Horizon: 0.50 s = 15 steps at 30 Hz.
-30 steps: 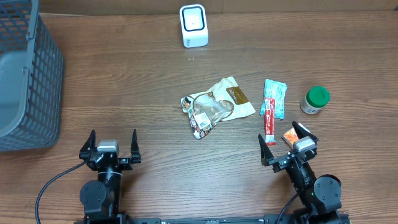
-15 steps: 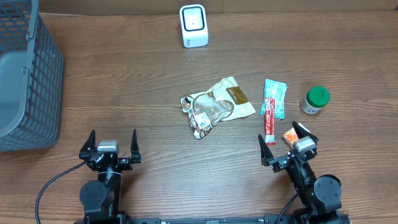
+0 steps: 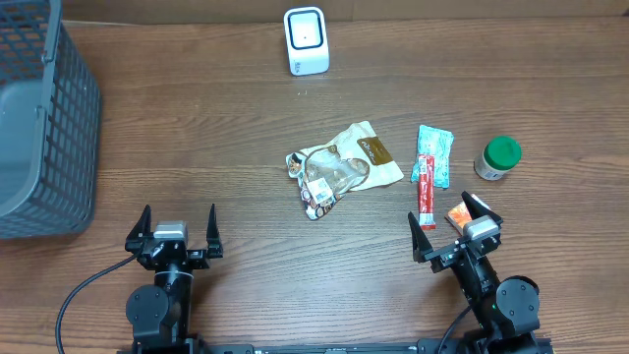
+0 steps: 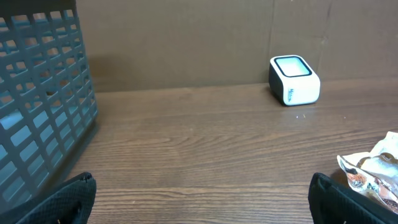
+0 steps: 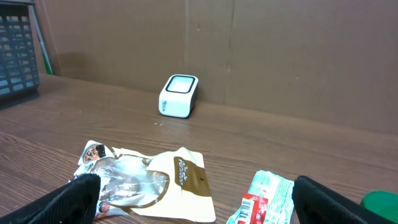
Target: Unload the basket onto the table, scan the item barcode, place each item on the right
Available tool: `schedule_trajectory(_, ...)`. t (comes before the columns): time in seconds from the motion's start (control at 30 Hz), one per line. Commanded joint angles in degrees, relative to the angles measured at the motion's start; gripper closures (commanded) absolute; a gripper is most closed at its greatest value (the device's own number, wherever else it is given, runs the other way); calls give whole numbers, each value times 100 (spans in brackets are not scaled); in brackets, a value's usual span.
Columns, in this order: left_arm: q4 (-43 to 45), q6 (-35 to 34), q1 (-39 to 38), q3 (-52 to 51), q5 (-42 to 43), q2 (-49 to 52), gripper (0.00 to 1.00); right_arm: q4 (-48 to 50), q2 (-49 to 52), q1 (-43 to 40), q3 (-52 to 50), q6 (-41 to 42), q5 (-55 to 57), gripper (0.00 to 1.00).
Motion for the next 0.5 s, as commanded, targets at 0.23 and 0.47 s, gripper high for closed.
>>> schedule_trajectory(0.23,-7,87,-2,-24,57,-66,0,20,-50,66,-59,37,52,0)
schedule_trajectory(0.47,-7,87,-2,-24,57,-66,0,20,-50,66,-59,37,52,0)
